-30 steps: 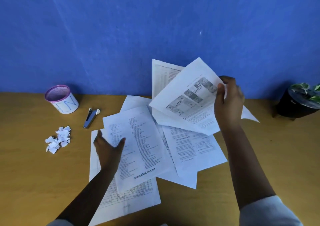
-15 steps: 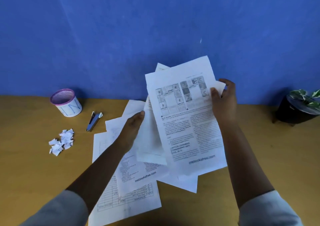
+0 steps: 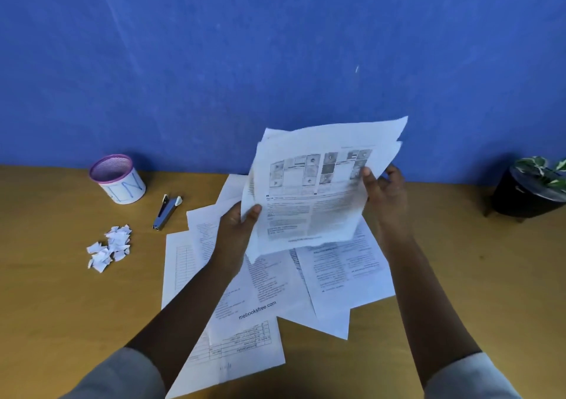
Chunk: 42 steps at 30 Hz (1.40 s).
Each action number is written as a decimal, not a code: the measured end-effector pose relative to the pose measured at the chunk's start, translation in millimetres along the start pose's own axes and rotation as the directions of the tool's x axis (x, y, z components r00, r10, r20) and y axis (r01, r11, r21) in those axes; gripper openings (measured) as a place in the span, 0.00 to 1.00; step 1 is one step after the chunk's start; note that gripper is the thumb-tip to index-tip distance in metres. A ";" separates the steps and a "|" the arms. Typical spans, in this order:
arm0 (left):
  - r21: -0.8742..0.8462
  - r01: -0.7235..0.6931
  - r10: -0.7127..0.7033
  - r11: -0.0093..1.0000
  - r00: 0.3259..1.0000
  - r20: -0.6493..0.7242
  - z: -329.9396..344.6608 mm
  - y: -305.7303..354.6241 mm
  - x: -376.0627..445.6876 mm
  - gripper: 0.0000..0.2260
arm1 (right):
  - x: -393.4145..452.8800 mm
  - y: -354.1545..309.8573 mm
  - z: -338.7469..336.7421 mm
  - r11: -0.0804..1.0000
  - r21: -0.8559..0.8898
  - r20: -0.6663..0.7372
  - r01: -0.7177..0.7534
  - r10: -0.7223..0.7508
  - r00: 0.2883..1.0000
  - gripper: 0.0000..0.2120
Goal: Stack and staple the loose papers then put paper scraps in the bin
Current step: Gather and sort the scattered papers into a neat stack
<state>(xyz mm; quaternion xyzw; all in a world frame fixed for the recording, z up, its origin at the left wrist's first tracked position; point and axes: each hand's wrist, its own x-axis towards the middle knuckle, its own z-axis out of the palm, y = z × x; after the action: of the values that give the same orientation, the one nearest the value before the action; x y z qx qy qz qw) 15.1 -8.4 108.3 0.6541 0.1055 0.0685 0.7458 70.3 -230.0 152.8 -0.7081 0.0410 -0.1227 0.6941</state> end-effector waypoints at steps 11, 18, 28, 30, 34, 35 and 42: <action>0.020 -0.018 0.018 1.000 1.000 -0.004 1.4 5.2 -2.0 0.09 | -21.0 16.1 27.8 0.992 0.119 0.117 -0.048 0.034 0.993 0.07; 0.033 -0.047 0.049 0.998 0.995 -0.083 -8.1 7.1 -3.0 0.13 | -21.8 8.5 29.1 0.986 0.164 0.075 0.022 -0.034 0.997 0.07; 0.129 0.045 -0.027 0.991 0.990 -0.136 -13.9 -15.0 -4.1 0.15 | -28.9 50.5 31.0 0.956 -0.289 0.155 -0.054 0.102 0.983 0.18; 0.208 0.063 -0.027 0.976 0.985 -0.171 -16.7 -19.7 -1.9 0.16 | -28.5 47.8 31.3 0.953 -0.301 0.115 -0.042 0.080 0.990 0.15; 0.340 0.130 -0.057 0.931 0.975 -0.216 -22.0 -28.6 -1.0 0.13 | -21.8 44.0 45.5 0.945 -0.318 0.099 -0.083 0.121 0.988 0.14; 0.366 0.162 -0.086 0.916 0.973 -0.216 -24.9 -32.8 -1.0 0.13 | -22.0 45.6 51.4 0.923 -0.374 0.121 -0.092 0.147 0.982 0.15; 0.489 0.445 -0.280 0.750 0.884 -0.376 -67.0 -69.5 -9.7 0.16 | -44.5 73.9 86.9 0.779 -0.623 0.283 -0.075 0.313 0.907 0.19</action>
<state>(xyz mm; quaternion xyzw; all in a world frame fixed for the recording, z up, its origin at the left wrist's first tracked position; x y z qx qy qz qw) -13.4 44.3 32.0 0.7942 0.3509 -0.0219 0.4957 55.7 -137.7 73.6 -0.8923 0.0197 0.1060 0.4384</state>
